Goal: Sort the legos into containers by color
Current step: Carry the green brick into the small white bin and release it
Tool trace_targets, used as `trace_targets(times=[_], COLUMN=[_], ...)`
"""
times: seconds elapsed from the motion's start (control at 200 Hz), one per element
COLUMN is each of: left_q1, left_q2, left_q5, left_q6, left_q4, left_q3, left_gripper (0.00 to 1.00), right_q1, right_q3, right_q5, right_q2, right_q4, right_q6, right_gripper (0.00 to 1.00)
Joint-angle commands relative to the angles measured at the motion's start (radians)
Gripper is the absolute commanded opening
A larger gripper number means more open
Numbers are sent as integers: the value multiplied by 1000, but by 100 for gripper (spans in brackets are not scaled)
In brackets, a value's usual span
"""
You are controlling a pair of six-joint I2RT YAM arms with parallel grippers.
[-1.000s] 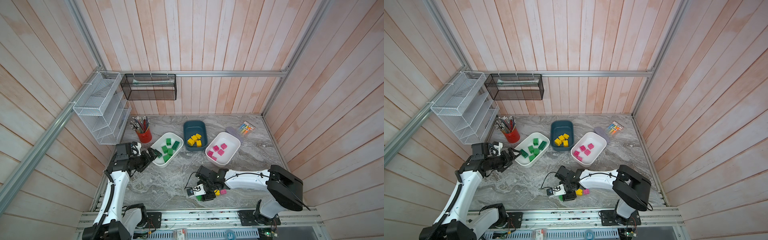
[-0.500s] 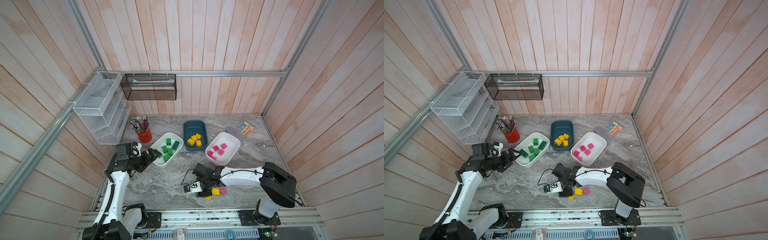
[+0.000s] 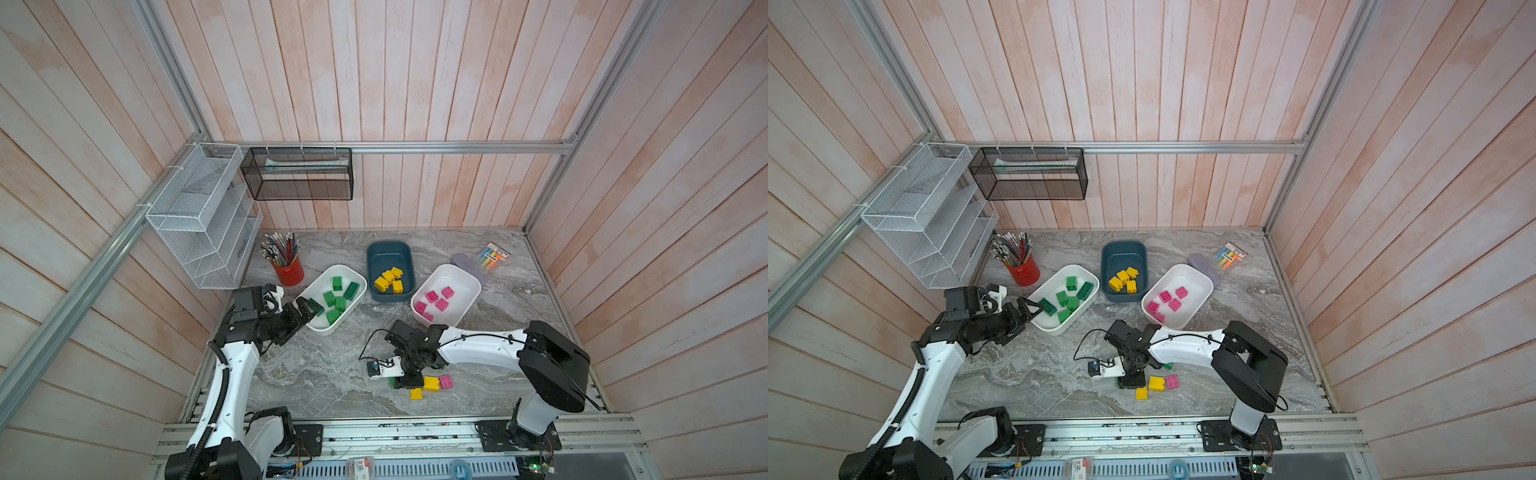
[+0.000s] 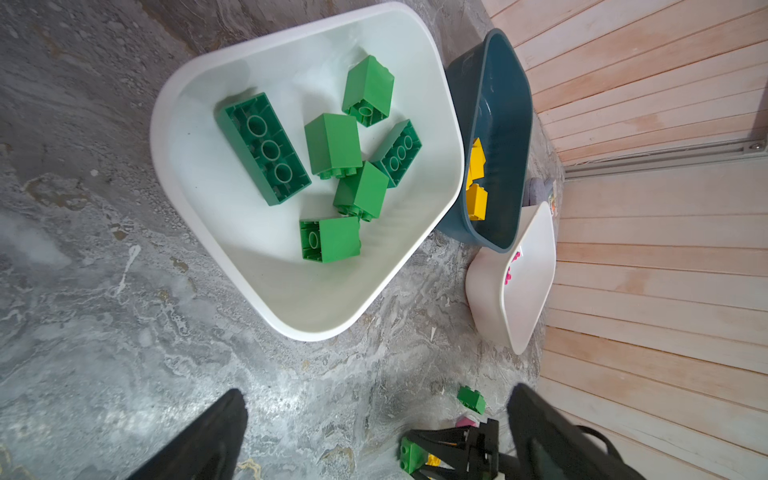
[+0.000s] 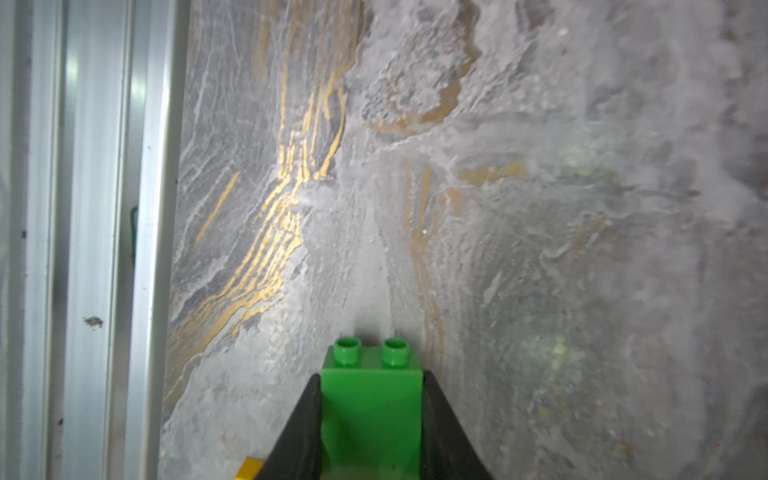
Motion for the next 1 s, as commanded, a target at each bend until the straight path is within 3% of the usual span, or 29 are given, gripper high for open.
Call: trace_targets(times=[0.0,0.15,0.445,0.645,0.895,1.0], left_q1=[4,6,7,8,7,8], left_q2=[9,8,-40,-57,-53,-49], left_q5=[16,0,-21,-23,-20,-17], left_q6=[23,29,-15,-28,-27,-25], left_q4=[-7,-27,-31,-34,-33,-25], left_q3=[19,51,58,50,46,38], left_gripper=[100,100,100,100,100,100], right_q1=[-62,-119,-150,-146,-120,-122], right_q3=[83,216,596,813,1020,1068], right_q5=[-67,-100,-177,-235,-196,-142], right_q2=[-34,4,293,507,691,735], right_q4=[41,153,337,365,341,328], right_q6=[86,168,322,400,430,430], right_gripper=[23,23,24,23,25,30])
